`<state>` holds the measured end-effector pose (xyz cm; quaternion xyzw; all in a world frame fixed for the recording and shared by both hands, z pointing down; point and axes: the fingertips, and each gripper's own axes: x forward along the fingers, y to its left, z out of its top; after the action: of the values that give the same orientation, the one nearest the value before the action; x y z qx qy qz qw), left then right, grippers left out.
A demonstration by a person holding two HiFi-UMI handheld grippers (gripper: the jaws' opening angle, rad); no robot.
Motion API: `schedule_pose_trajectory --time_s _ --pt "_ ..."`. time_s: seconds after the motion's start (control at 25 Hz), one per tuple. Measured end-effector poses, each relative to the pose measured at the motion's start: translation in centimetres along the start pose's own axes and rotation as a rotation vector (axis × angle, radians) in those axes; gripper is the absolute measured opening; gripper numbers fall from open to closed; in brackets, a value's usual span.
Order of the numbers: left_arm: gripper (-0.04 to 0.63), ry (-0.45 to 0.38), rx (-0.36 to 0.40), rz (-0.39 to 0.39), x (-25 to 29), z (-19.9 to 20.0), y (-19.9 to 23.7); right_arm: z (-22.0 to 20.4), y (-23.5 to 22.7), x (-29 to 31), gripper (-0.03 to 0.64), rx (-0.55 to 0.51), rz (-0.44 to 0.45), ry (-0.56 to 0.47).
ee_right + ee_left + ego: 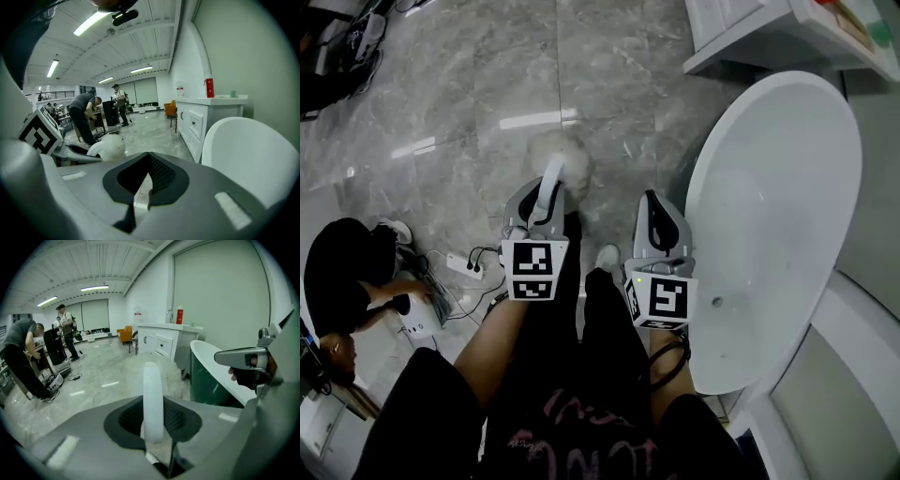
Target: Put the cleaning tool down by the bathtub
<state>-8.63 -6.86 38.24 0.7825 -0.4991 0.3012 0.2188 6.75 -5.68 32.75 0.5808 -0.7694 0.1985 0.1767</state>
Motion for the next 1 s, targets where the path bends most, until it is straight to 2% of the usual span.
schedule_pose_trajectory --time_s 0.16,0.44,1.0 --pt "0.077 0.015 -0.014 -0.011 3.2 -1.6 0.2 -2.7 -0.5 2.5 0.014 0.014 -0.002 0.029" --pt "0.077 0.074 -0.028 -0.019 9.2 -6.7 -0.1 -8.3 -1.6 7.0 0.014 0.056 -0.010 0.069" --pt "0.077 0.164 -0.020 -0.018 19.0 -19.4 -1.0 -22.6 -3.9 12.0 0.014 0.105 -0.029 0.146"
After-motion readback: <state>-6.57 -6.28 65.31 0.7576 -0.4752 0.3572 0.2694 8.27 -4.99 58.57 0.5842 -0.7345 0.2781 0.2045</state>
